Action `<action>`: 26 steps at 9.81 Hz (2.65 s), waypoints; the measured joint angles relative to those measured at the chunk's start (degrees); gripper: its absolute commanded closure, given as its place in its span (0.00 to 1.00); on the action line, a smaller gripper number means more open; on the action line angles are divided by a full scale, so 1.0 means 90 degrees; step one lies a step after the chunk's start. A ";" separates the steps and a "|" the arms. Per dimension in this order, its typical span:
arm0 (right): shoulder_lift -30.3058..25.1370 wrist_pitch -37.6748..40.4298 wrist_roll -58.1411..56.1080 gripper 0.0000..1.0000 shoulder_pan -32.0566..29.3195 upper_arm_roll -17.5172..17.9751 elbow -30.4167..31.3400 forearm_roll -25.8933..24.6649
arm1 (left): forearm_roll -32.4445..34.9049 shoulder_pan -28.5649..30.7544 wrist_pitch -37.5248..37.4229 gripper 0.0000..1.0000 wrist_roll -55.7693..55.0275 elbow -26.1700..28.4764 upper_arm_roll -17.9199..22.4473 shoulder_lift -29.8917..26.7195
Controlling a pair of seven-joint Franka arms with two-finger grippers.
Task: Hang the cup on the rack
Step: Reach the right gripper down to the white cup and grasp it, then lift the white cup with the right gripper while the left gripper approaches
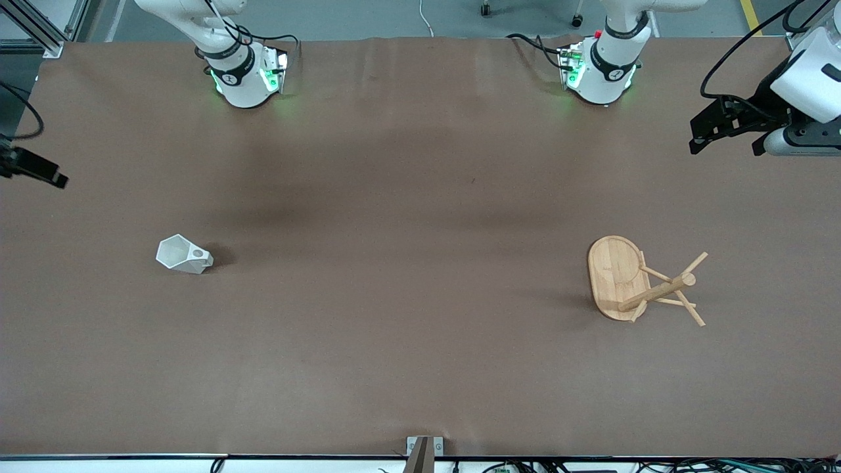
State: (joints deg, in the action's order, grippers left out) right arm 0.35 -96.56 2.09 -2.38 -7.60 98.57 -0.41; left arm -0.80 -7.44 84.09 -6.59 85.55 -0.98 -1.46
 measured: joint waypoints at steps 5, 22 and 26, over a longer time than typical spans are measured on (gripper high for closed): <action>0.1075 -0.3538 -0.0090 0.00 0.0001 0.0021 0.2118 -0.0029 | -0.0001 -0.0027 0.0000 0.00 0.0000 -0.0009 -0.0021 0.0008; 0.2087 -0.5311 -0.1233 1.00 -0.0531 0.0231 0.2973 0.0694 | -0.0019 -0.0208 0.0000 0.00 0.0032 -0.0494 -0.0159 0.0111; 0.2046 -0.3180 -0.3125 1.00 -0.0538 0.0217 0.1543 0.0720 | -0.0058 -0.0390 0.0009 0.00 0.0052 -0.0514 -0.1119 0.0120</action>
State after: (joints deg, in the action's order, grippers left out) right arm 18.77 -125.18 -26.03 -7.22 -5.65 112.46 6.07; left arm -1.32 -10.95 84.17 -6.12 80.92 -11.05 -0.39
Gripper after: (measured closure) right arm 0.960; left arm 0.000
